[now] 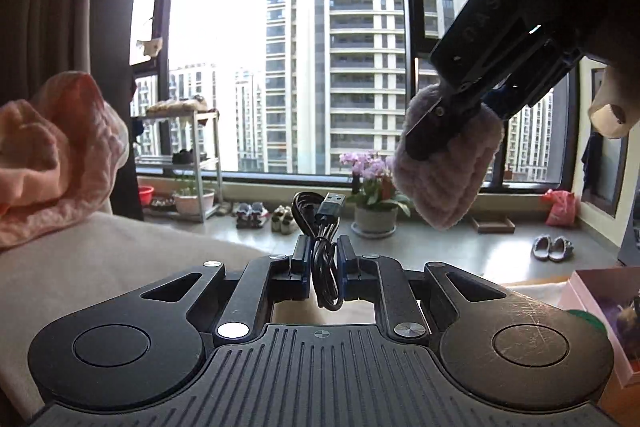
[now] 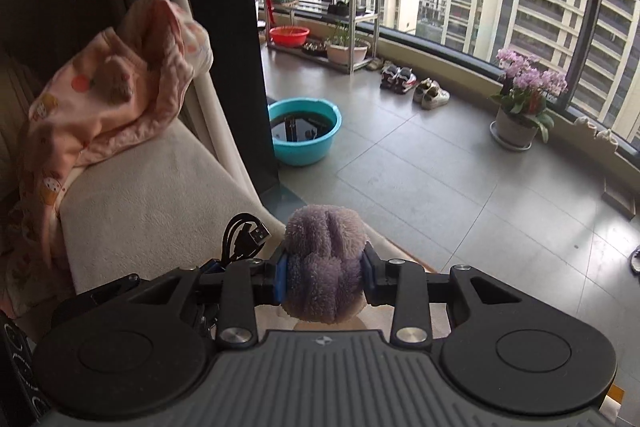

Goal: Organize soft objects
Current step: 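Carry the cable and scrunchie over the pink box with both grippers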

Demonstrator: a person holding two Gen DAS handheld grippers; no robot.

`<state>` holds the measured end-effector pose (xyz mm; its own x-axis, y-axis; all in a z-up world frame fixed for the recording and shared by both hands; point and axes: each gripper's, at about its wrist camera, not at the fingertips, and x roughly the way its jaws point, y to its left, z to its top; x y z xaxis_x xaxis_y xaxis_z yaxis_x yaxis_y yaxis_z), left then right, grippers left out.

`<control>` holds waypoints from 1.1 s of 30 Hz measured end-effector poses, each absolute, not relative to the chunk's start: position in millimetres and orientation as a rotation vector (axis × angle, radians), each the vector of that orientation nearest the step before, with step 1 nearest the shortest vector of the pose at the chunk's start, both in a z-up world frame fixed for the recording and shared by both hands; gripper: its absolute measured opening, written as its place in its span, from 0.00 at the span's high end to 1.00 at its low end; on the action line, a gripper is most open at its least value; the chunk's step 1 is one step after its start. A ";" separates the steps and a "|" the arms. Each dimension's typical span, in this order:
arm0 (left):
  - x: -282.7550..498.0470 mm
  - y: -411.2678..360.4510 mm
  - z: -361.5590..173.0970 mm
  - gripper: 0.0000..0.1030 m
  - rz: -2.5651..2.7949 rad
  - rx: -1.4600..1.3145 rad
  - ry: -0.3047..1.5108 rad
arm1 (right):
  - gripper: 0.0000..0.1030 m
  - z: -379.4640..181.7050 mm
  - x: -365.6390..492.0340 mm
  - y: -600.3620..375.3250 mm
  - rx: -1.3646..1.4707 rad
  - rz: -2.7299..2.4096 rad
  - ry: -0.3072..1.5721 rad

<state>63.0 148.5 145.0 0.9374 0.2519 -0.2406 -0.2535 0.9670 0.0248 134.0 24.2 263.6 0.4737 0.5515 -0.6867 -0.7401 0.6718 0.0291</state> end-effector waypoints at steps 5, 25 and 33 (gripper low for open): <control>70.1 106.5 167.4 0.85 0.174 0.038 0.216 | 0.67 288.8 132.8 -47.5 -0.218 0.740 0.643; 113.6 -94.6 130.2 0.85 -0.360 0.150 0.418 | 0.67 230.2 144.4 -293.2 0.007 0.373 0.654; 123.5 -90.5 110.0 0.85 -0.409 0.138 0.576 | 0.67 183.8 154.0 -308.0 0.060 0.380 0.753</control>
<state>123.5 -90.5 110.0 0.7613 -0.3364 -0.5543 0.4126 0.9108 0.0140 154.0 -308.0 183.8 0.6651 0.3580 -0.6553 -0.3152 0.9302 0.1883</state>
